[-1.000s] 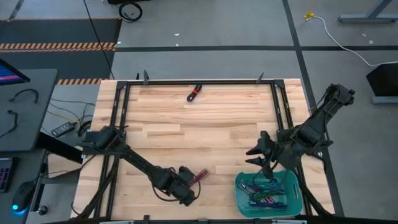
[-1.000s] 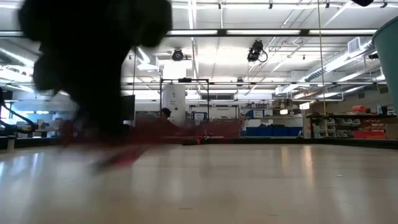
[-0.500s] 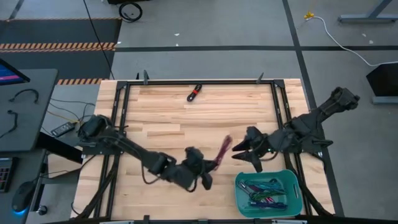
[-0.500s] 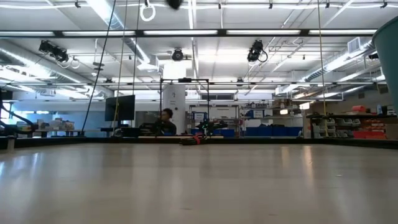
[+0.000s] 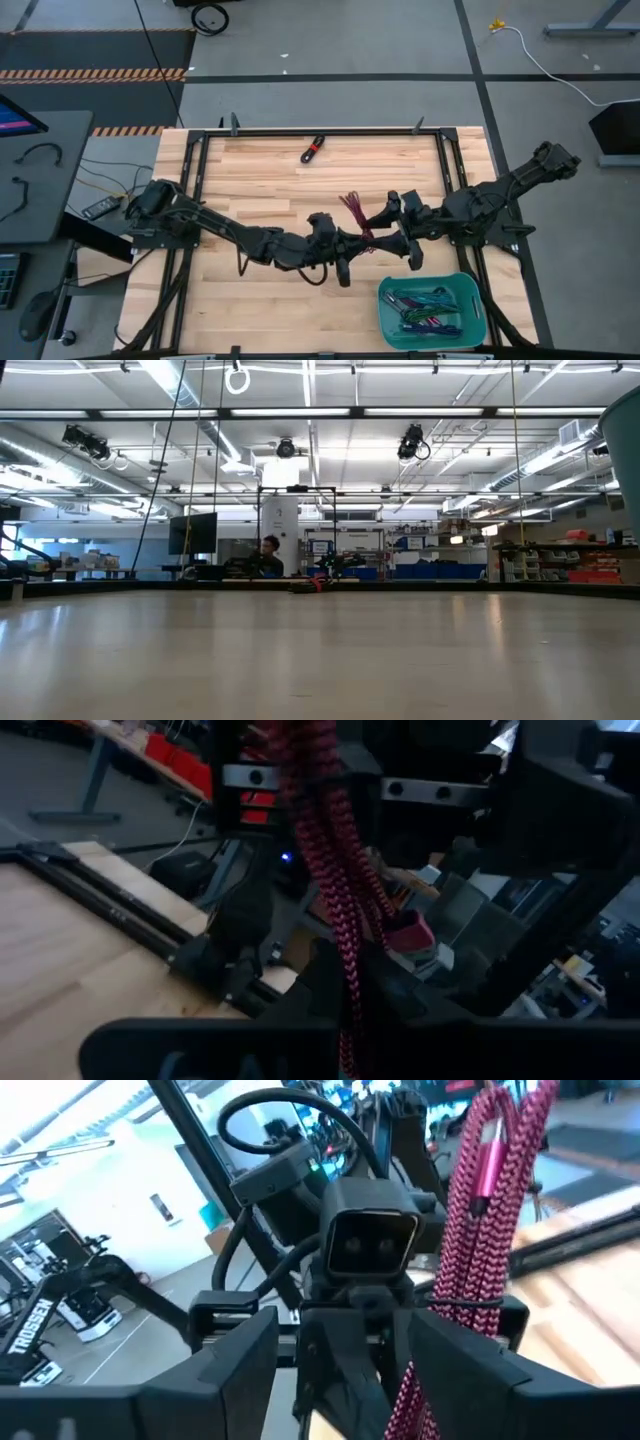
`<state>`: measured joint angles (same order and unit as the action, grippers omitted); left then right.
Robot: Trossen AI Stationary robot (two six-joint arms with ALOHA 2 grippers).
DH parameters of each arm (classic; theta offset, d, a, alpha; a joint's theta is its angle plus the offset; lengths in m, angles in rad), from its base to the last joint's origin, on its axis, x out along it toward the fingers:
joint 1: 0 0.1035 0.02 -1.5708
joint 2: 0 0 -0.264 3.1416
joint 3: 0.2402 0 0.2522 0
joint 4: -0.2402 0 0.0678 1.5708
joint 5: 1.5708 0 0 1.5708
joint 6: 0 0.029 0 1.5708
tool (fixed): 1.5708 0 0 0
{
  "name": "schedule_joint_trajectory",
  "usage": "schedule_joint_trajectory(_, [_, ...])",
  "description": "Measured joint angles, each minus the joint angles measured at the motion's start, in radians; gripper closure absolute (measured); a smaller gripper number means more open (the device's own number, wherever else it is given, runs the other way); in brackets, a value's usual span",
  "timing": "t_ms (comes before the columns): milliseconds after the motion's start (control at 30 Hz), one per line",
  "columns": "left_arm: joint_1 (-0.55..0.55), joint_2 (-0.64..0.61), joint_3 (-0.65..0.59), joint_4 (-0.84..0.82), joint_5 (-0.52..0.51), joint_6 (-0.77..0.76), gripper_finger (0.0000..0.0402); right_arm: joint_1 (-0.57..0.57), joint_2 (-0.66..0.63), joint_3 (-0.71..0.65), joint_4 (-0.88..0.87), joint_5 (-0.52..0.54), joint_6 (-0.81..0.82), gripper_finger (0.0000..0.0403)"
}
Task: Pick and place USB-C Cables
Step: Put the pink charger cable into the green bin
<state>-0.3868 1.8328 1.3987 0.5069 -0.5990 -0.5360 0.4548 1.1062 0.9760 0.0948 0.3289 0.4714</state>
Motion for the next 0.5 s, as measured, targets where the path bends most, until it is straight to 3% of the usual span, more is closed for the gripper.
schedule_joint_trajectory(300, [0.002,0.0,0.0,0.002,0.025,0.029,0.0382,-0.007,0.004,0.0,0.002,-0.042,-0.028,0.0208])
schedule_joint_trajectory(500, [0.005,0.002,0.0,-0.039,0.024,0.021,0.0381,-0.033,0.004,0.002,-0.121,-0.015,0.048,0.0242])
